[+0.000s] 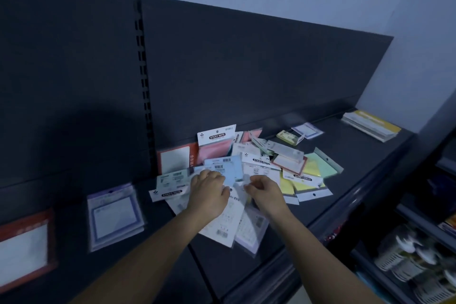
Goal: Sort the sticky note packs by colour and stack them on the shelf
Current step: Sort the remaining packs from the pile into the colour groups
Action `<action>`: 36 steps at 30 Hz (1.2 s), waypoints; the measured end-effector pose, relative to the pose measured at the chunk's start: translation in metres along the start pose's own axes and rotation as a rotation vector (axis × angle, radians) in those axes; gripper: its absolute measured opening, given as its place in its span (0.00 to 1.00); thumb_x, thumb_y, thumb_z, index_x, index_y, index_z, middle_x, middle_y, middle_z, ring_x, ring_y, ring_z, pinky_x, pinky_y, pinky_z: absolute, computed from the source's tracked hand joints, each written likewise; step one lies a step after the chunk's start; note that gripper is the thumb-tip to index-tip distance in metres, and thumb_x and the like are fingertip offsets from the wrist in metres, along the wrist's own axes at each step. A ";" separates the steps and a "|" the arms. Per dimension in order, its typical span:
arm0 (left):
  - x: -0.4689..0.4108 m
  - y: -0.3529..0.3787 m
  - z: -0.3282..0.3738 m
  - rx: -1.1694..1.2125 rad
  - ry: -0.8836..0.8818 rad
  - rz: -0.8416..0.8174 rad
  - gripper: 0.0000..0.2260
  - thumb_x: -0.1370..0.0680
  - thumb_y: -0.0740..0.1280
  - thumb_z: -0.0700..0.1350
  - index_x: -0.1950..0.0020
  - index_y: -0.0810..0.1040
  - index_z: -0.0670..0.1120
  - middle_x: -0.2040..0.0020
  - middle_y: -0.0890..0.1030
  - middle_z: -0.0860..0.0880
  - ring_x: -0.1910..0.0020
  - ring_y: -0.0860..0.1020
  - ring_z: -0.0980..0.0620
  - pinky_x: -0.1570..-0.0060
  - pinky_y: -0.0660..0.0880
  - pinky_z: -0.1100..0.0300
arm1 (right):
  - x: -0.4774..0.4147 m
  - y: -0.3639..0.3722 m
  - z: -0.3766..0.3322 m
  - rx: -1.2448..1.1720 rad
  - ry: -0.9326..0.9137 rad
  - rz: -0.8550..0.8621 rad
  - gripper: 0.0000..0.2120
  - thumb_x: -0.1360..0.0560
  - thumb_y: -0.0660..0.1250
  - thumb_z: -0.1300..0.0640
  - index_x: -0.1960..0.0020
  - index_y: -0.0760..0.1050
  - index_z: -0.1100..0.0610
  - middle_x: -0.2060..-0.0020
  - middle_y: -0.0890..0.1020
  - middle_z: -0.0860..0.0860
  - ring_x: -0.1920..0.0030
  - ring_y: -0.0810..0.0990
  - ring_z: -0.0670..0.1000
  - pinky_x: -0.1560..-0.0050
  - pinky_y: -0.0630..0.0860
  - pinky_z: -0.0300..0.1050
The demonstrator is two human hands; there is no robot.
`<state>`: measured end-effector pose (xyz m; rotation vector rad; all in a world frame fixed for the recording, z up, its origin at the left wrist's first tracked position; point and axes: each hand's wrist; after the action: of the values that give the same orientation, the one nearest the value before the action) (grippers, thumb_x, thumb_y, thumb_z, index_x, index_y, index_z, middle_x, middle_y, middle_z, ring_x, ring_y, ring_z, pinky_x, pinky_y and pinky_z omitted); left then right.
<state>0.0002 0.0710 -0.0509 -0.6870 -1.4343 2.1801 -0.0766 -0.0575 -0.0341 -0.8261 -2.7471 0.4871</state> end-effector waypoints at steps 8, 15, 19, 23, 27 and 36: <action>-0.034 0.019 -0.006 0.006 -0.029 0.043 0.17 0.19 0.54 0.48 0.33 0.72 0.47 0.31 0.70 0.52 0.32 0.65 0.53 0.33 0.57 0.57 | -0.059 0.011 -0.004 -0.080 0.066 -0.033 0.19 0.26 0.67 0.61 0.37 0.68 0.60 0.54 0.77 0.55 0.65 0.74 0.50 0.65 0.68 0.41; -0.046 0.023 -0.005 0.135 -0.095 0.134 0.15 0.21 0.59 0.43 0.36 0.76 0.48 0.34 0.74 0.53 0.36 0.69 0.53 0.35 0.62 0.57 | -0.103 0.019 -0.009 -0.195 0.159 -0.129 0.09 0.29 0.71 0.63 0.57 0.70 0.58 0.69 0.70 0.54 0.73 0.65 0.49 0.72 0.60 0.40; -0.050 0.022 0.000 0.218 -0.103 0.180 0.17 0.22 0.59 0.38 0.35 0.75 0.48 0.35 0.74 0.52 0.35 0.69 0.51 0.34 0.63 0.53 | -0.114 0.018 -0.013 -0.194 0.137 -0.253 0.12 0.30 0.70 0.67 0.68 0.70 0.61 0.75 0.72 0.56 0.82 0.69 0.47 0.80 0.64 0.35; -0.050 0.018 0.006 0.417 -0.140 0.249 0.17 0.23 0.60 0.33 0.37 0.77 0.42 0.36 0.76 0.48 0.36 0.71 0.50 0.35 0.65 0.57 | -0.117 0.020 -0.018 -0.228 0.109 -0.277 0.06 0.30 0.67 0.69 0.56 0.75 0.71 0.61 0.78 0.69 0.61 0.80 0.63 0.58 0.77 0.55; -0.050 0.012 0.006 0.625 -0.280 0.329 0.13 0.24 0.62 0.32 0.41 0.78 0.43 0.42 0.76 0.48 0.42 0.73 0.52 0.41 0.72 0.60 | -0.119 0.014 -0.027 -0.227 0.010 -0.249 0.03 0.29 0.67 0.66 0.57 0.74 0.63 0.63 0.78 0.57 0.64 0.77 0.55 0.63 0.74 0.45; -0.058 -0.026 0.005 1.499 -0.879 0.255 0.25 0.20 0.52 0.60 0.53 0.74 0.40 0.59 0.83 0.38 0.60 0.81 0.43 0.61 0.76 0.55 | -0.102 -0.028 -0.057 -0.157 -0.669 -0.233 0.13 0.26 0.67 0.63 0.53 0.72 0.44 0.57 0.80 0.40 0.56 0.80 0.36 0.61 0.77 0.31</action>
<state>0.0446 0.0421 -0.0155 0.7194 0.4036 2.9988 0.0102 -0.1227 0.0161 -0.4022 -3.4748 0.5887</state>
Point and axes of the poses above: each hand's wrist, its own x-axis away from the middle knuckle, its own y-axis out of the palm, z = x × y
